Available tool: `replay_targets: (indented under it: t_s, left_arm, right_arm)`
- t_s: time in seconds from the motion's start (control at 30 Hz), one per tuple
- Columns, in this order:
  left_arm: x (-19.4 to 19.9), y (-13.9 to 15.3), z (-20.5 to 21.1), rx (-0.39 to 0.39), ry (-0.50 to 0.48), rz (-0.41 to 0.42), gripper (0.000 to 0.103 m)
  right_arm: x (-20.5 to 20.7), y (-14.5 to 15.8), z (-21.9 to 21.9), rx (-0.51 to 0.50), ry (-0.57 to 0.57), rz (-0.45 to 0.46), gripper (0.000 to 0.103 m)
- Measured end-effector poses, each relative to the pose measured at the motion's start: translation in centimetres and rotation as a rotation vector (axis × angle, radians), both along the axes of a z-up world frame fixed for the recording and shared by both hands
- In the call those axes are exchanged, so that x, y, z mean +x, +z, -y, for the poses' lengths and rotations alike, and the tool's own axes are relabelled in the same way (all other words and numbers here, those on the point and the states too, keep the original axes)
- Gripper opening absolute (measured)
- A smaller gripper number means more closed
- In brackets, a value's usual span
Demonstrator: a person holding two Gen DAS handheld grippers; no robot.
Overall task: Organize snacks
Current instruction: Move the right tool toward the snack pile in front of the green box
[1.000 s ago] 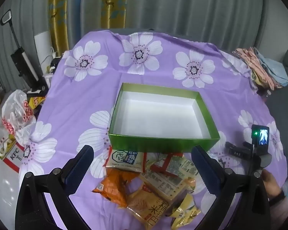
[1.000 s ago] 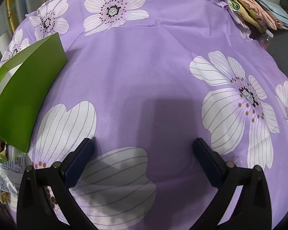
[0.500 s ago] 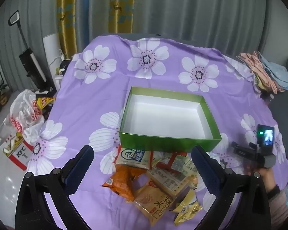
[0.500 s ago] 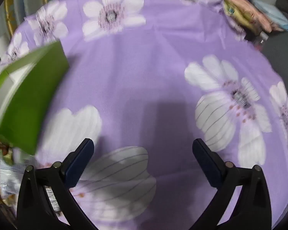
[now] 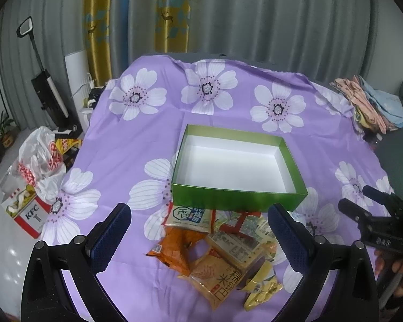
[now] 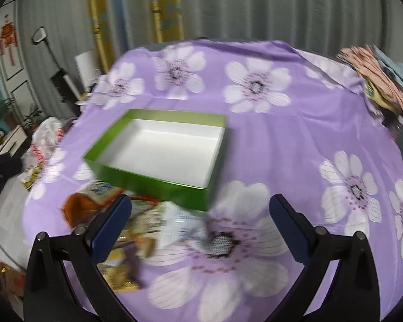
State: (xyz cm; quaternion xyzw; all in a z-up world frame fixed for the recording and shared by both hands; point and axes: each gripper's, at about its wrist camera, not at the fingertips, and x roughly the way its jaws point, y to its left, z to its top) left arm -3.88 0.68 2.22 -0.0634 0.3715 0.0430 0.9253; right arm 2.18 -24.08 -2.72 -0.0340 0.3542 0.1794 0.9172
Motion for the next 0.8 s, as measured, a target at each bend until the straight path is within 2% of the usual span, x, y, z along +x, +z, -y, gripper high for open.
replay_targets:
  t_s: [0.1,0.43,0.8]
  left_arm:
    - [-0.2,0.0,-0.1,0.003,0.0,-0.001,0.101]
    - [-1.2,-0.1,-0.2,-0.006,-0.004,0.004,0.101]
    - [-1.1,-0.5,0.2,-0.011,-0.019,-0.015,0.101]
  right_arm:
    - [-1.8,0.9,-1.9,-0.005,0.05,0.025,0.103]
    - [-4.0,1.6,-5.1,-0.032,0.119,0.036,0.103]
    - [-4.3,1.1,-5.7,-0.026,0.139,0.018,0.103]
